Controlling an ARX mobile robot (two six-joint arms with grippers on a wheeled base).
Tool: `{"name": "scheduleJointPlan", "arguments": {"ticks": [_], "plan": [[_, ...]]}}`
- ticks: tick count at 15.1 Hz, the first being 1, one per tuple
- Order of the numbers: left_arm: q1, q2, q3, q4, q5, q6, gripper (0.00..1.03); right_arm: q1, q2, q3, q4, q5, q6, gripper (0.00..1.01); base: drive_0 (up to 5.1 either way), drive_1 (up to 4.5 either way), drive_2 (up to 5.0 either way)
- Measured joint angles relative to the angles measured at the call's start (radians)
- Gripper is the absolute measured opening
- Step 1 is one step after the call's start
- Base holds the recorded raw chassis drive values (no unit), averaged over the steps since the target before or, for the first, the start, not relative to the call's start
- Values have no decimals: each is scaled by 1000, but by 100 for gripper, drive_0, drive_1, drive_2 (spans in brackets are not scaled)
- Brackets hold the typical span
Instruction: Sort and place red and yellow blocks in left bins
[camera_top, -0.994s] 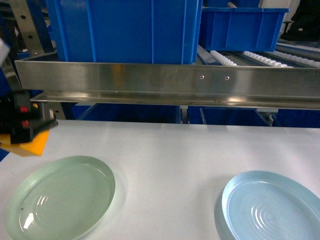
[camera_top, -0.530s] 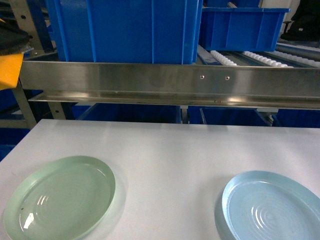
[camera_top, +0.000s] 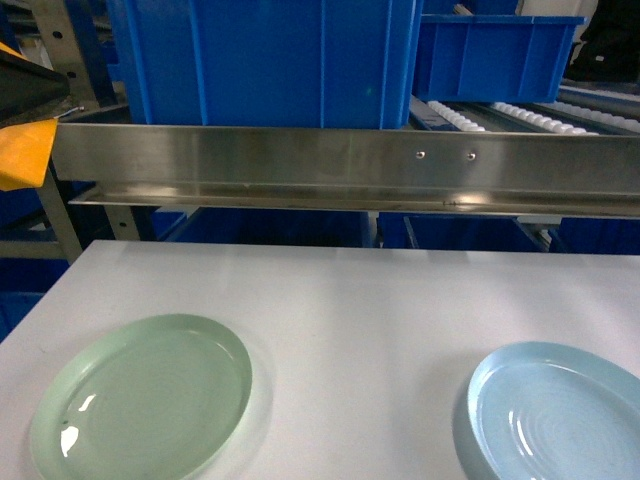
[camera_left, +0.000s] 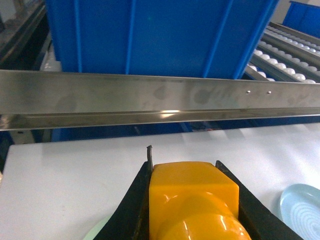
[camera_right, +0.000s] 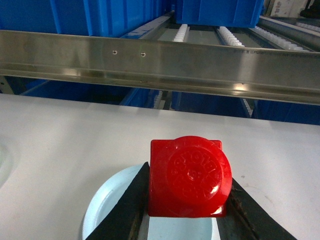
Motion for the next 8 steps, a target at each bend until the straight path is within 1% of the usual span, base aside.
{"name": "scheduleJointPlan", "arguments": {"ticks": [2,8], "plan": [[5,0,0,3,-4,6,26,0,0,0,-2,1,0,29,-472,274,274],[5,0,0,1,-4,7,26,0,0,0,2,0,0,29,-502,244,244]]}}
